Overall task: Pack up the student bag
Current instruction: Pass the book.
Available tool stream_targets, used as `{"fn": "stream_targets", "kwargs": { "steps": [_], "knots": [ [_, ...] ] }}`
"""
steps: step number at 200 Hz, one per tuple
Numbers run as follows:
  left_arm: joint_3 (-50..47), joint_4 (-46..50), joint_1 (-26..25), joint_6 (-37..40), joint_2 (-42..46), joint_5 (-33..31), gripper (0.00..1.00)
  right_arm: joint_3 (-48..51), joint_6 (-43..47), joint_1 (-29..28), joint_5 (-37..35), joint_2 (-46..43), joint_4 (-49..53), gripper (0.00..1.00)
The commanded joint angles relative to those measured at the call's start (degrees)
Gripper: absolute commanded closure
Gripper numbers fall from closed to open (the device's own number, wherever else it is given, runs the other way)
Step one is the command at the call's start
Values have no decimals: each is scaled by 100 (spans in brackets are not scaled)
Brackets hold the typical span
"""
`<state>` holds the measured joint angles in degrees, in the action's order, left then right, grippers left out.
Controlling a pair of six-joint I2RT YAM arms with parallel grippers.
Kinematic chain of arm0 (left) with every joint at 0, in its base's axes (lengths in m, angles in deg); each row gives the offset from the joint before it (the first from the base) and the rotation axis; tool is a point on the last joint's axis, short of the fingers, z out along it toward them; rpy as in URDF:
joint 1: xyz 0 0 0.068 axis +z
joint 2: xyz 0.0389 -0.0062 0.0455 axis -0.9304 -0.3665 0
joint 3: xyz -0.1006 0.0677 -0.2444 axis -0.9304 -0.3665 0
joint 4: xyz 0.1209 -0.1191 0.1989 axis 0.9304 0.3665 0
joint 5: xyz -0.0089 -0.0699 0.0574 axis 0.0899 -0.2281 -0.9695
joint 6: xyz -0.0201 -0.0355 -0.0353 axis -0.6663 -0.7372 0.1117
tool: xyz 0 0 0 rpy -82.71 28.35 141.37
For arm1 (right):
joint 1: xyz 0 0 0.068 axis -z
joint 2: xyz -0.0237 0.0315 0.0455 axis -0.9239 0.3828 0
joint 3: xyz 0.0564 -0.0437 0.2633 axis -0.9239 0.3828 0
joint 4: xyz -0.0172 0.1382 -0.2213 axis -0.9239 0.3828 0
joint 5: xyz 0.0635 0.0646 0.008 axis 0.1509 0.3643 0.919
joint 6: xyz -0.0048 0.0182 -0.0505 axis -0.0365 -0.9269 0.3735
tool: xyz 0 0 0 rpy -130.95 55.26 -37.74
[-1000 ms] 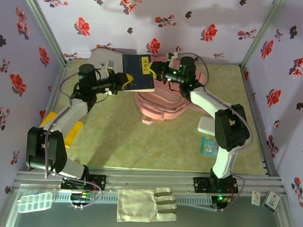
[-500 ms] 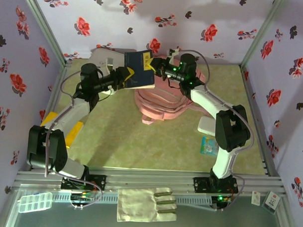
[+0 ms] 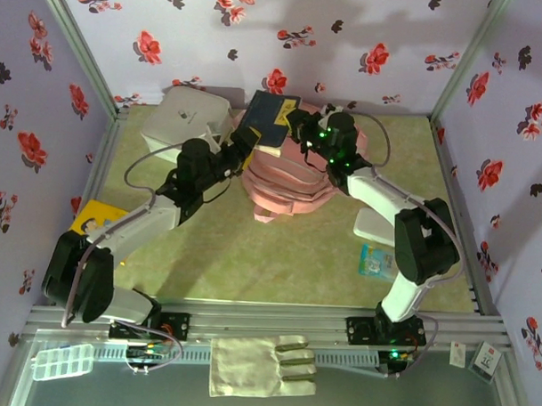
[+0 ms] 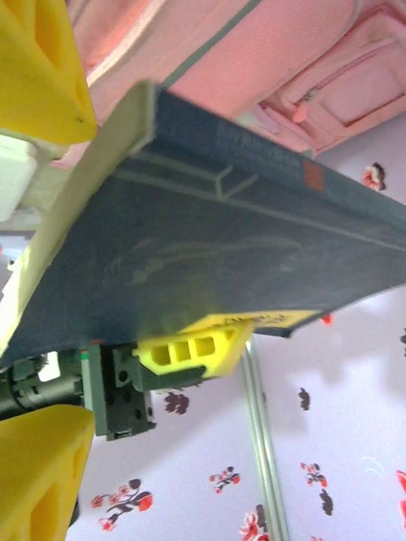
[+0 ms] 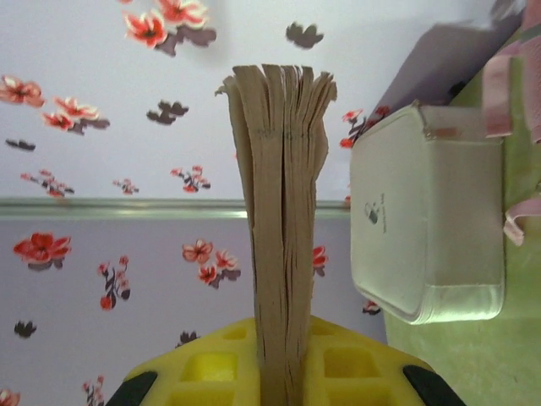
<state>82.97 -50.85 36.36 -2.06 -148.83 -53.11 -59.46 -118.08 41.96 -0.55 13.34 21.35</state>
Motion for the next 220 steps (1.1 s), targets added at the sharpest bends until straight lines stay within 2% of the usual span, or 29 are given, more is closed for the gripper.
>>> {"fn": "stream_targets", "kwargs": {
  "steps": [1,45,60,108,147,153,159,184,199,220],
  "knots": [
    [174,-569,-160,-133,-215,-824,22,66,-147,-6,-522,-394,-198,92],
    [325,-1168,-309,-309,-691,-1173,26,188,-312,-12,-590,-474,-149,92],
    [418,-1224,-319,-335,-816,-1212,32,201,-375,-21,-570,-471,-158,92],
    [443,-1473,-324,-538,-976,-1322,59,211,-349,-39,-541,-476,-63,92],
    [405,-1428,-305,-607,-957,-1343,95,275,-208,-39,-566,-481,115,91],
    [373,-1422,-299,-635,-956,-1345,100,287,-101,-41,-576,-514,254,88],
    [331,-1425,-274,-633,-936,-1345,100,296,51,-31,-595,-564,436,83],
    [60,-1381,-82,-597,-752,-1229,100,472,1087,-5,-901,-897,1413,43],
    [-157,-1198,97,-477,-517,-1115,100,485,1889,47,-1068,-1086,2192,32],
    [-416,-585,402,-178,-80,-913,100,416,3225,84,-1221,-1289,3138,24]
  ]
}}
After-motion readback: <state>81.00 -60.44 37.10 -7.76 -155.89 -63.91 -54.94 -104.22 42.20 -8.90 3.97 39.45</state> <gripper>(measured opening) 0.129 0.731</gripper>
